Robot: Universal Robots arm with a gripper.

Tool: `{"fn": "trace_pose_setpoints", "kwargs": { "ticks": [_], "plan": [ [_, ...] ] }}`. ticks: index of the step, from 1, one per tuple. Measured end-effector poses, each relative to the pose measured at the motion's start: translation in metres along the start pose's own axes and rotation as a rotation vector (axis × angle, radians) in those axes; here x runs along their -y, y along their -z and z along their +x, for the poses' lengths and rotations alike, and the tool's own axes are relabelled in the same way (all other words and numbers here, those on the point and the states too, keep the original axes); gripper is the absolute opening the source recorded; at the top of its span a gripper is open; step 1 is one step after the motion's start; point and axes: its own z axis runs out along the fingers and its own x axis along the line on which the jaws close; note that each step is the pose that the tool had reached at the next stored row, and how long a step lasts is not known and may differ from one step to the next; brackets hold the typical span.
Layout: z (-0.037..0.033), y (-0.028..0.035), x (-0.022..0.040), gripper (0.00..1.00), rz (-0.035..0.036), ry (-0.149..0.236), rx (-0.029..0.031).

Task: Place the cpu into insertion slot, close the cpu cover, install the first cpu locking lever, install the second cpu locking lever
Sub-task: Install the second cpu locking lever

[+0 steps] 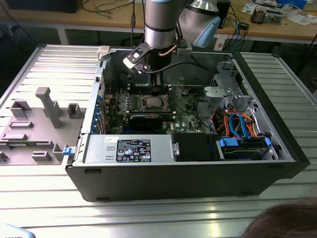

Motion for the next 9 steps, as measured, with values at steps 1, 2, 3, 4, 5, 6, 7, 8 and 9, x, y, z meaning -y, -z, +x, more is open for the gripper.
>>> {"fn": "trace_pose_setpoints", "kwargs": {
  "ticks": [1,2,3,4,5,6,7,8,9],
  "plan": [
    [0.0,0.0003,0.0,0.11,-0.0001,0.0,0.0],
    [0.0,0.0007,0.0,0.11,0.0,0.0,0.0001],
    [0.0,0.001,0.0,0.11,0.0,0.0,0.0001],
    [0.0,0.0013,0.0,0.11,0.0,0.0,0.0001],
    [-0.0001,0.0019,0.0,0.11,0.0,0.0,0.0001],
    [-0.0001,0.0025,0.0,0.11,0.0,0.0,0.0001],
    [0.0,0.0029,0.0,0.11,0.0,0.0,0.0],
    [-0.0001,0.0034,0.0,0.11,0.0,0.0,0.0001],
    [-0.0001,0.004,0.0,0.11,-0.0001,0.0,0.0]
  ]
}}
